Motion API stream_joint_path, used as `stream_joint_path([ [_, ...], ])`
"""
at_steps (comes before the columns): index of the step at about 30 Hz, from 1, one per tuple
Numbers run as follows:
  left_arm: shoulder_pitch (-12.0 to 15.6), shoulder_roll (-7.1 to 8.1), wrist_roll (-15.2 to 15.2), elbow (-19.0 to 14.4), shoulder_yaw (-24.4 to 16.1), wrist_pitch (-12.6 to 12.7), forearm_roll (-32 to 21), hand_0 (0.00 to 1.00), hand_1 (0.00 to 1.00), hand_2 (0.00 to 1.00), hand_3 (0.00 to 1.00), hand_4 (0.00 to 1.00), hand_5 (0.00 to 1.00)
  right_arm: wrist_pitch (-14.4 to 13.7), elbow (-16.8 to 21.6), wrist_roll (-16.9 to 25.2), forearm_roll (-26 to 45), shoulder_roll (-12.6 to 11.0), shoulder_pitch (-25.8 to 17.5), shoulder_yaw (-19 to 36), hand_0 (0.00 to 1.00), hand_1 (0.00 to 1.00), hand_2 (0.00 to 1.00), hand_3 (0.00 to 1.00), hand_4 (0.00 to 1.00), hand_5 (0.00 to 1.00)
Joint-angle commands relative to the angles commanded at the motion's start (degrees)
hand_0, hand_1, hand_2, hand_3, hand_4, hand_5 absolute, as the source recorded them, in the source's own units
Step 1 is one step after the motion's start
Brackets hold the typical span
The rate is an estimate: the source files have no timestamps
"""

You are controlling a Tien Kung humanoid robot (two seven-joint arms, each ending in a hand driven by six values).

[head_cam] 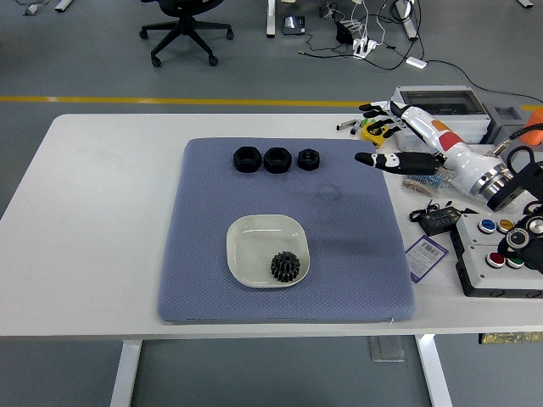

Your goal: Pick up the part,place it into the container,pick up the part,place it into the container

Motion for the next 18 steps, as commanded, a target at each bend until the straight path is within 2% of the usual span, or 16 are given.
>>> stream_joint_path([
  [6,-0.1,-0.24,-0.2,0.1,0.3,0.1,-0.4,0.742,0.7,0.641,0.582,0.64,0.621,2.9,4.6,1.7,14.1,-3.1,-8.0,10.3,0.861,0.848,0.886,0.932,0.998,0.812],
  [7,-0.1,-0.28,-0.2,0.1,0.2,0.1,-0.3,0.742,0.696,0.641,0.582,0.64,0.622,3.1,5.1,1.5,16.3,-3.5,-8.8,11.4,0.893,0.865,0.893,0.945,0.998,0.818],
  [11,-0.1,-0.55,-0.2,0.1,0.0,0.0,0.6,0.742,0.696,0.641,0.582,0.64,0.622,2.5,8.0,1.5,26.4,-5.0,-12.8,14.9,0.893,0.865,0.893,0.945,0.998,0.818],
  [12,-0.1,-0.59,-0.3,0.1,-0.1,-0.1,0.7,0.741,0.697,0.641,0.581,0.639,0.624,2.3,8.6,1.7,28.6,-5.1,-13.6,15.4,0.9,0.866,0.893,0.951,0.998,0.986],
  [16,0.0,-0.77,-0.1,0.1,-0.7,-0.2,1.8,0.741,0.697,0.641,0.581,0.639,0.624,1.3,12.2,2.4,37.0,-5.0,-18.7,19.1,0.9,0.866,0.893,0.951,0.998,0.986],
  [18,0.0,-0.84,-0.1,0.1,-1.0,-0.3,2.5,0.741,0.697,0.641,0.581,0.639,0.624,1.0,14.2,2.6,36.9,-4.9,-22.0,21.7,0.9,0.866,0.893,0.951,0.998,0.986],
])
